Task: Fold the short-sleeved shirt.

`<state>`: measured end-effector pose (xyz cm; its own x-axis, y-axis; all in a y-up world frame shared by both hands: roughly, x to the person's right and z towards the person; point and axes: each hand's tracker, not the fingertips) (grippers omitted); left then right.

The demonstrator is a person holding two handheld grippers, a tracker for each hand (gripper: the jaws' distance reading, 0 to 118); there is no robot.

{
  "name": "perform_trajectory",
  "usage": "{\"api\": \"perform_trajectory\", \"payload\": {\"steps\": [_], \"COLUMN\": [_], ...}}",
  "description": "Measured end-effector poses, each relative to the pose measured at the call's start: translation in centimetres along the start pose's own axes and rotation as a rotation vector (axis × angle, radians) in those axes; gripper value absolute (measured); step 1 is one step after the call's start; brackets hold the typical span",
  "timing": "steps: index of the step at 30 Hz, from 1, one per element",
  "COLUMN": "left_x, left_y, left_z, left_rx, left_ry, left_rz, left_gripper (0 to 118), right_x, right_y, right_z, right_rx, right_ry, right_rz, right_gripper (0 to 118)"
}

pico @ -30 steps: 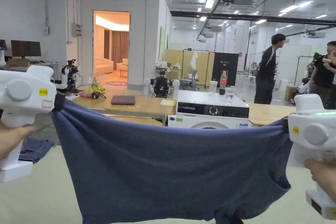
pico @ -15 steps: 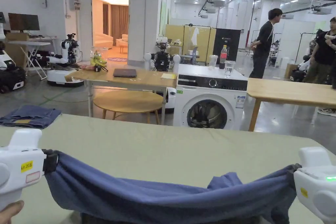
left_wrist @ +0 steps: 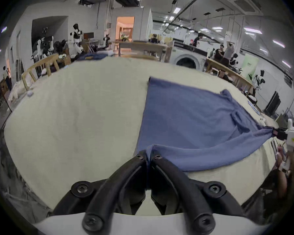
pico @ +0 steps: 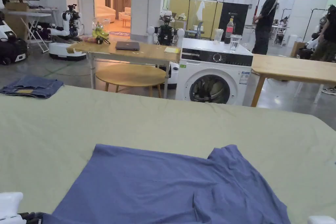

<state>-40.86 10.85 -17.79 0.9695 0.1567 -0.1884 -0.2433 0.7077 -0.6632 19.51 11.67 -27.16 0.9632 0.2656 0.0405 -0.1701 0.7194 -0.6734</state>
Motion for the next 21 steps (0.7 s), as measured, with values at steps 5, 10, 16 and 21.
{"api": "perform_trajectory", "payload": {"steps": [5, 10, 16, 21], "left_x": [-0.7, -0.4, 1.1, 4.9], "left_y": [-2.1, -2.6, -0.6, 1.5], "left_z": [-1.9, -2.9, -1.3, 1.3], "left_rx": [-0.09, -0.104, -0.043, 0.189], "left_ry": [0.015, 0.034, 0.073, -0.006], "left_rz": [-0.006, -0.028, -0.031, -0.054], "left_gripper": [0, 0, 30, 35], "right_x": [0.0, -1.4, -2.1, -4.4], "right_y": [-2.3, -3.0, -1.2, 0.9], "right_z": [-2.5, -3.4, -0.2, 2.9], "right_rx": [-0.095, -0.125, -0.003, 0.199], "right_ry": [0.015, 0.014, 0.0, 0.091], "right_rz": [0.021, 0.044, -0.015, -0.131], "right_gripper": [3, 5, 55, 55]}}
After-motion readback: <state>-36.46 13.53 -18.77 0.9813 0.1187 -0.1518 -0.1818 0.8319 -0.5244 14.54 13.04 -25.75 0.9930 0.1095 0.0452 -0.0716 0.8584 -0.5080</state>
